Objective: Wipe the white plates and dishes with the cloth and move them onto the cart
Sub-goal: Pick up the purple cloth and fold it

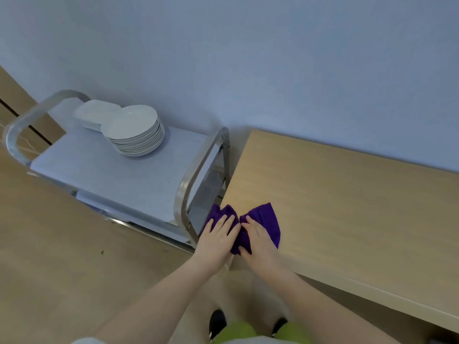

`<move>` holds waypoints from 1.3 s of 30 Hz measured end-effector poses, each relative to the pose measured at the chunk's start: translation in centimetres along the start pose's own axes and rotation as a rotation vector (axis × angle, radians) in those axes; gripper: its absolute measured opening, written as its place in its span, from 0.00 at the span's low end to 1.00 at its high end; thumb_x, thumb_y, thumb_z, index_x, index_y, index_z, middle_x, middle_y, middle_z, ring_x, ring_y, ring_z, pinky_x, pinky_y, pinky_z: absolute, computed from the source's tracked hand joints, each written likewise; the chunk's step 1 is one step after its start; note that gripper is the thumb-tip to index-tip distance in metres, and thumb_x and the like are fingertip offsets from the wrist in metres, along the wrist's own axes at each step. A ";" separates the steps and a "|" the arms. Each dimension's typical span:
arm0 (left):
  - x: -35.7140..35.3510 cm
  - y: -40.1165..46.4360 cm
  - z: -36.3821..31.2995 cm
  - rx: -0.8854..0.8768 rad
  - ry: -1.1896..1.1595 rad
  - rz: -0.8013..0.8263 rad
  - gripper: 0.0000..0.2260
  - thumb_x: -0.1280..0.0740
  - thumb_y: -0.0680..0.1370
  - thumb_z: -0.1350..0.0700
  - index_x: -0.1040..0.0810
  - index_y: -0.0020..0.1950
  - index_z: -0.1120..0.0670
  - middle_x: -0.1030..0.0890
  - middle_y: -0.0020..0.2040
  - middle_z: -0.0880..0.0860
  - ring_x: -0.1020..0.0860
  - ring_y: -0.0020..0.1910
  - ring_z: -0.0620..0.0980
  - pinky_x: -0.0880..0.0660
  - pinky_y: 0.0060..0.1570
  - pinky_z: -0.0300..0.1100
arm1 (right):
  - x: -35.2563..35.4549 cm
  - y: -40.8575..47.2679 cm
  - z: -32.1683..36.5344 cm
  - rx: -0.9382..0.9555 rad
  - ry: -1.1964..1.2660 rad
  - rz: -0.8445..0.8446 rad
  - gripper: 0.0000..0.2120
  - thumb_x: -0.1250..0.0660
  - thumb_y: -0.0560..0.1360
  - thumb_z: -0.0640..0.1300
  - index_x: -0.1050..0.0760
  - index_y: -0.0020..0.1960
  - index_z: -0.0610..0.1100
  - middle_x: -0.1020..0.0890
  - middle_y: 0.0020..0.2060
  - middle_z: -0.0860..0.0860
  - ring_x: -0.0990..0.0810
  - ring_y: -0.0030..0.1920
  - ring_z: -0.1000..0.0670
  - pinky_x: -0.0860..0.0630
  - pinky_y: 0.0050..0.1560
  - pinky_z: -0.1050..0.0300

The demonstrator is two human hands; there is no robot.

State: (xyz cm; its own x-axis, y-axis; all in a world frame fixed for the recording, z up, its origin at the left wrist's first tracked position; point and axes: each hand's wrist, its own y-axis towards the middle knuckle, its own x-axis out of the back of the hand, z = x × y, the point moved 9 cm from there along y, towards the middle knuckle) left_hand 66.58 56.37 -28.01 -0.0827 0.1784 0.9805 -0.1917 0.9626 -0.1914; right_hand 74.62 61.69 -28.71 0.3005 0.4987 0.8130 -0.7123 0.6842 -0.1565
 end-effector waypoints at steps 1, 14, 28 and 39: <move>0.3 0.0 0.4 -0.013 -0.012 -0.011 0.26 0.41 0.80 0.51 0.45 0.76 0.52 0.46 0.78 0.53 0.49 0.77 0.52 0.52 0.74 0.51 | -0.3 -0.1 0.5 -0.011 -0.002 -0.022 0.29 0.33 0.76 0.44 0.39 0.74 0.49 0.41 0.75 0.54 0.44 0.75 0.54 0.47 0.73 0.58; 3.5 -0.4 7.2 0.009 -0.369 -0.154 0.17 0.38 0.79 0.54 0.33 0.68 0.48 0.24 0.59 0.47 0.25 0.55 0.45 0.26 0.46 0.38 | 0.1 2.2 6.0 -0.131 0.105 -0.110 0.17 0.35 0.76 0.49 0.29 0.64 0.51 0.22 0.56 0.55 0.24 0.55 0.53 0.25 0.54 0.57; 12.5 1.0 12.6 0.099 -0.790 -0.345 0.07 0.39 0.80 0.55 0.28 0.57 0.46 0.23 0.48 0.43 0.23 0.46 0.41 0.26 0.44 0.31 | 9.0 8.9 12.8 0.074 0.219 -0.081 0.06 0.37 0.77 0.49 0.26 0.52 0.50 0.23 0.42 0.58 0.25 0.42 0.61 0.33 0.36 0.69; 16.5 2.6 15.2 0.244 -0.973 -0.475 0.09 0.44 0.82 0.61 0.24 0.53 0.55 0.21 0.45 0.50 0.24 0.45 0.45 0.29 0.42 0.29 | 13.6 12.6 11.7 0.011 0.172 -0.056 0.13 0.37 0.76 0.58 0.30 0.38 0.51 0.24 0.32 0.55 0.26 0.33 0.58 0.34 0.31 0.66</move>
State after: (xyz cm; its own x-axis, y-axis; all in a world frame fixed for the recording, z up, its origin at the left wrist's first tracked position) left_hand 49.84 58.76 -13.02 -0.6618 -0.5377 0.5224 -0.5865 0.8054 0.0859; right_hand 62.29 70.86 -13.09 0.4428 0.5445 0.7124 -0.6981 0.7080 -0.1072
